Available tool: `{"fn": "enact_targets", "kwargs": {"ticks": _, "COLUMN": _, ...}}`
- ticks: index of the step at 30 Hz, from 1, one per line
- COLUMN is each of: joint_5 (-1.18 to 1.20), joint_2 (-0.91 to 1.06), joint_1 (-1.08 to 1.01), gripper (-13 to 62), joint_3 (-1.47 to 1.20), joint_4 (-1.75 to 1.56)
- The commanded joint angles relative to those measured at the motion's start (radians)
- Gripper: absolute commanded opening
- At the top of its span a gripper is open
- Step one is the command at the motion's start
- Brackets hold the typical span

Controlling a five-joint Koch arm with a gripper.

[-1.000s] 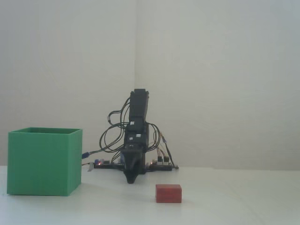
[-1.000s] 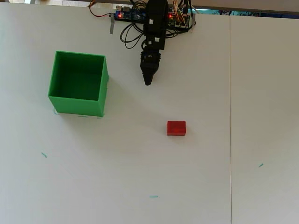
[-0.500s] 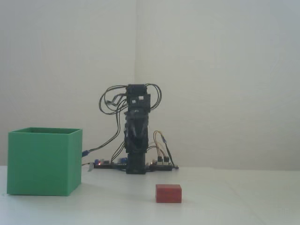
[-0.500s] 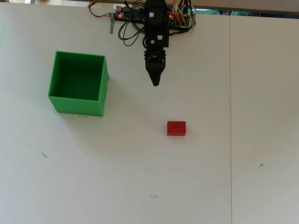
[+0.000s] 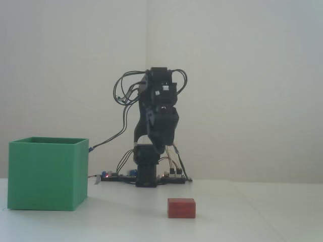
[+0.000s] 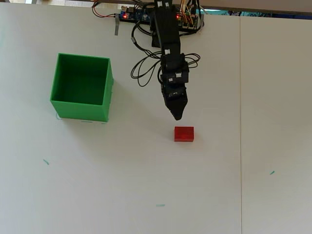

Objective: Grasp a red block and put it in the green bin.

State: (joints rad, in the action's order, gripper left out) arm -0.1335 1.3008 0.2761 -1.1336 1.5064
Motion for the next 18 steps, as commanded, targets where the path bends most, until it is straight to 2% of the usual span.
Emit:
{"fn": "enact_targets", "kwargs": {"ticks": 1, "joint_5": 0.101, "joint_2": -0.031, "joint_1": 0.017, "gripper": 37.2, "joint_3": 0.061, "joint_4": 0.057}}
{"fn": "enact_targets", "kwargs": {"ticks": 7, "joint_5": 0.170, "joint_2": -0.149, "joint_1": 0.084, "gripper": 37.2, "joint_3": 0.186, "joint_4": 0.054}}
{"fn": "enact_targets", "kwargs": {"ticks": 18, "joint_5": 0.195, "joint_2": -0.155, "joint_1": 0.101, "gripper": 37.0, "joint_3": 0.186, "joint_4": 0.078}}
